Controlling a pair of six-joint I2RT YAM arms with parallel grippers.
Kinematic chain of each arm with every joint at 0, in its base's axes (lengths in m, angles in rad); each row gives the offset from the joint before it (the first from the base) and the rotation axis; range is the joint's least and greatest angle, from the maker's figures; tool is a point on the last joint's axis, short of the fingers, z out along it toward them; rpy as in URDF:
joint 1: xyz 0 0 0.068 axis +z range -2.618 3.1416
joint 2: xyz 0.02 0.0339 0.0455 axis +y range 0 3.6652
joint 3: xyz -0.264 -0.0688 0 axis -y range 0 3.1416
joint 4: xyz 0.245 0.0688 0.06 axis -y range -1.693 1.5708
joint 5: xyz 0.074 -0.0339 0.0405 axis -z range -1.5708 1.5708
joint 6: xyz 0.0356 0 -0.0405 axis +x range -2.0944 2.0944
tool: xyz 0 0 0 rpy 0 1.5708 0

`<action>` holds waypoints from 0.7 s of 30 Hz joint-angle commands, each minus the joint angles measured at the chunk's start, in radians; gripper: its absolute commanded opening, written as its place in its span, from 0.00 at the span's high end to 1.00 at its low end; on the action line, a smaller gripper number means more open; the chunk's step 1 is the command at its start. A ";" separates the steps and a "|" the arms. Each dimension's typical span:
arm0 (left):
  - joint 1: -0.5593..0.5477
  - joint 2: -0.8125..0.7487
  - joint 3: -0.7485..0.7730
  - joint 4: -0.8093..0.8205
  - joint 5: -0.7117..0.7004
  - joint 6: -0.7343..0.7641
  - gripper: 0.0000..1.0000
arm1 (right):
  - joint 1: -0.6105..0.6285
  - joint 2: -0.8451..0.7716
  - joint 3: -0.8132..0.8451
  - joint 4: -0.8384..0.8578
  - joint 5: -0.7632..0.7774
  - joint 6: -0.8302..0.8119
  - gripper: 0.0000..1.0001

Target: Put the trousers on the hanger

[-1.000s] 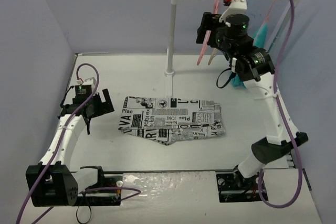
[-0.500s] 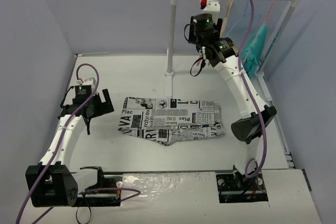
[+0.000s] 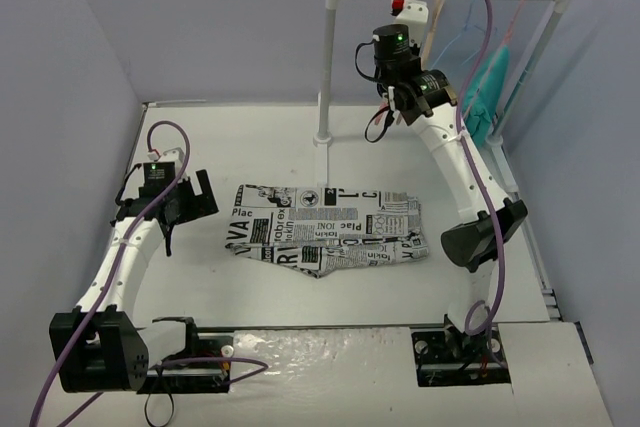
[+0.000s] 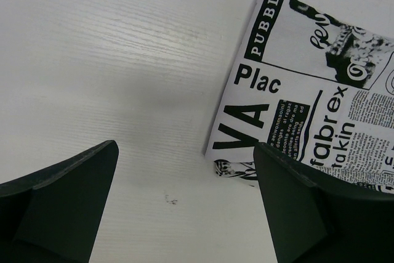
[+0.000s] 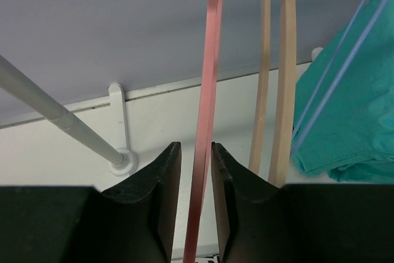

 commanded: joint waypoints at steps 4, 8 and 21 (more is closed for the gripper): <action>-0.004 -0.017 0.017 0.040 0.009 0.014 0.10 | -0.017 0.013 0.005 0.048 0.025 0.016 0.81; -0.004 -0.016 0.017 0.041 0.014 0.014 0.10 | -0.024 0.013 -0.005 0.048 0.009 0.017 0.88; -0.004 -0.006 0.018 0.044 0.020 0.014 0.10 | -0.001 -0.101 -0.039 0.146 -0.057 -0.088 1.00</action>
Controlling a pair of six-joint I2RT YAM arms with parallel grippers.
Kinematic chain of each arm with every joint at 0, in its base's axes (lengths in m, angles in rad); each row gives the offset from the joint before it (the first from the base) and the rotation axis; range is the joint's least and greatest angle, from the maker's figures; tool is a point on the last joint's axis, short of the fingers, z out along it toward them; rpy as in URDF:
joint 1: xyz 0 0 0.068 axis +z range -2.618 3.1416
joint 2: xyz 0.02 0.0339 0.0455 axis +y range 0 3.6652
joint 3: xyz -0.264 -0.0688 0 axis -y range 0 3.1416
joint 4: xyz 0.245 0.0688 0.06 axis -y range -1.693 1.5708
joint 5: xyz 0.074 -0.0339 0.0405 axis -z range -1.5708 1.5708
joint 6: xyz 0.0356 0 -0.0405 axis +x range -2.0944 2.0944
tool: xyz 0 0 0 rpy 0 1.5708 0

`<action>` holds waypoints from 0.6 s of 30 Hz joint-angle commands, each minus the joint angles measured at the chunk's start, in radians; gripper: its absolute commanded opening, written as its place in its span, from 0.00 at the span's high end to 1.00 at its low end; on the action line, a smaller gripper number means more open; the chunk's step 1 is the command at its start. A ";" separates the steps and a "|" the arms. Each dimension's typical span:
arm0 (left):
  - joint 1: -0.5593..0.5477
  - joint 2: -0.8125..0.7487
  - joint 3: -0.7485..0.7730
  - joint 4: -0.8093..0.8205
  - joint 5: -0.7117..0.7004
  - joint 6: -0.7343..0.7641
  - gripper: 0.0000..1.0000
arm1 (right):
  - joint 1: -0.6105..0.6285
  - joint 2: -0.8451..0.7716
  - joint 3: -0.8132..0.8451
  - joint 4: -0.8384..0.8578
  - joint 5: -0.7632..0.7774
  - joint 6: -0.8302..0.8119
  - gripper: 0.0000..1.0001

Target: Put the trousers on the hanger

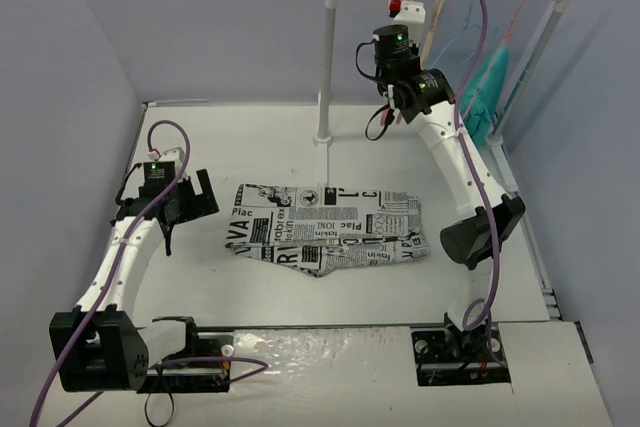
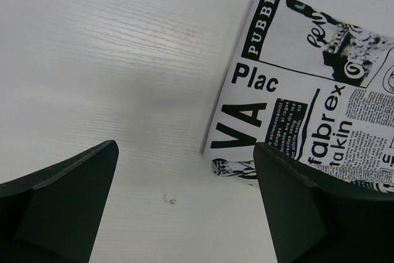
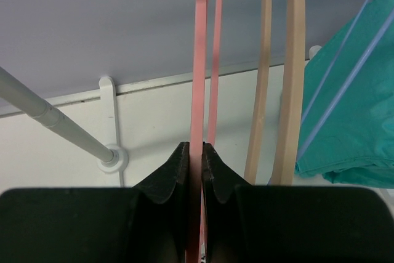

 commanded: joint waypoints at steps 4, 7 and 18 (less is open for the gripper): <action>-0.004 -0.006 0.019 0.044 0.011 0.014 0.10 | 0.014 -0.222 -0.128 0.244 -0.086 -0.076 1.00; -0.005 -0.004 0.018 0.043 0.010 0.014 0.10 | 0.015 -0.260 -0.158 0.261 -0.118 -0.087 1.00; -0.004 0.023 0.020 0.039 0.015 0.014 0.10 | 0.015 -0.437 -0.411 0.281 -0.213 -0.024 1.00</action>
